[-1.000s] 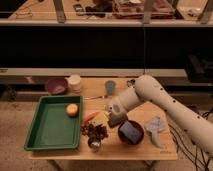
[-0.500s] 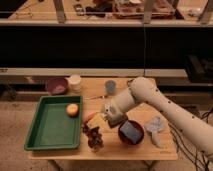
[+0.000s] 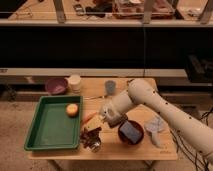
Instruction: Place grapes in metal cup
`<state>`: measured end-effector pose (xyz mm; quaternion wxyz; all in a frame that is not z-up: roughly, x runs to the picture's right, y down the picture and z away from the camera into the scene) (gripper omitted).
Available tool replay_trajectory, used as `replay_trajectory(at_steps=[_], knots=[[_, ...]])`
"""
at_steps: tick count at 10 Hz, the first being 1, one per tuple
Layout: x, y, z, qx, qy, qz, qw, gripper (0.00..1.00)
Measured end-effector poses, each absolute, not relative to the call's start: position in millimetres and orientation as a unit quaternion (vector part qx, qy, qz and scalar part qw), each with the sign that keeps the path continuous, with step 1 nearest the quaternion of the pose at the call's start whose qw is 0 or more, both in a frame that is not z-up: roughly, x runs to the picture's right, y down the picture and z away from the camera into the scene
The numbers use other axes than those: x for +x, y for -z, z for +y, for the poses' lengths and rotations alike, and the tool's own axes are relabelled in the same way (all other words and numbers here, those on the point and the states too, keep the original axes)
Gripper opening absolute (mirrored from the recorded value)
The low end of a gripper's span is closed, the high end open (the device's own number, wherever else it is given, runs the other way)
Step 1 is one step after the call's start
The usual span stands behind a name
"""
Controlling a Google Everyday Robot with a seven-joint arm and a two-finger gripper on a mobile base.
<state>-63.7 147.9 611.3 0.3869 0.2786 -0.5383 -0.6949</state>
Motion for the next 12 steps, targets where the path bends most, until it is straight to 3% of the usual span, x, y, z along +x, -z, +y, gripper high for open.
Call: replay_trajectory(at_steps=[12], knots=[[-60,-649,146,0.323,0.706,-0.492,0.394,0.0]])
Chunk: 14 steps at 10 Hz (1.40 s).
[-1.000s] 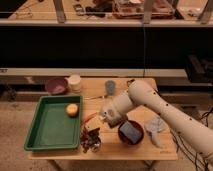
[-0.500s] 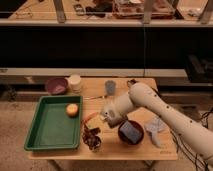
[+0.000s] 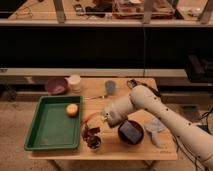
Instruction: Place grapes in metal cup
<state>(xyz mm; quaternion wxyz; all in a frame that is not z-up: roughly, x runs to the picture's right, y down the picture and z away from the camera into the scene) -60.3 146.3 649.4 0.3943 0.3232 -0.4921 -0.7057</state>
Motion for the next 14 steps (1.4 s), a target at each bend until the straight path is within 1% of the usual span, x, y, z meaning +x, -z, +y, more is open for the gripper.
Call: replay_trajectory(at_steps=[4,7,14], knots=[[-57,-656,148,0.351,0.703,-0.488,0.379,0.0],[-54,-656,147,0.359,0.706,-0.483,0.374,0.0],[-48,-669,147,0.336,0.739,-0.445,0.378,0.0]])
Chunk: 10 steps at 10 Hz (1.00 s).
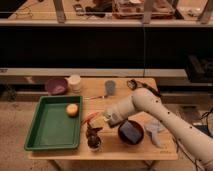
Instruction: Place grapes in metal cup
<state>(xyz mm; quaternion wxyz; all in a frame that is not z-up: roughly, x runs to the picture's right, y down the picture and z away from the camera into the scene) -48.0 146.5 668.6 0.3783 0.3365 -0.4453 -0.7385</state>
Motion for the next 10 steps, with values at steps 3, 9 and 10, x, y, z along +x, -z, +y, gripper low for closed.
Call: replay_trajectory(at_steps=[3,9,10], knots=[[-43,-674,143,0.329,0.748,-0.43,0.384,0.0],[-38,-680,155,0.322,0.785,-0.379,0.369,0.0],[-38,-680,159,0.324,0.79,-0.375,0.362,0.0]])
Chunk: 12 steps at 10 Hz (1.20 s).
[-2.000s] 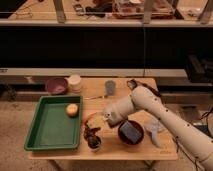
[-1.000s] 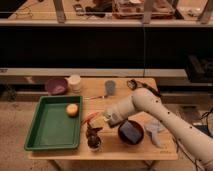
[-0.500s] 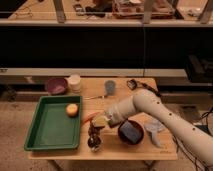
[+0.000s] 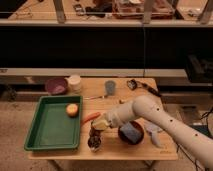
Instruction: Place grapes in metal cup
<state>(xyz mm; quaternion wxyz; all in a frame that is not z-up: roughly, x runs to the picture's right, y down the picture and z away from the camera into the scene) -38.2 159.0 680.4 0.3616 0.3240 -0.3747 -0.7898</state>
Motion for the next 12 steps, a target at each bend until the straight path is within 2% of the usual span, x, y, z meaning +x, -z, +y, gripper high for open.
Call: replay_trajectory(at_steps=[12], knots=[[-37,-679,189,0.343,0.82,-0.347,0.298,0.0]])
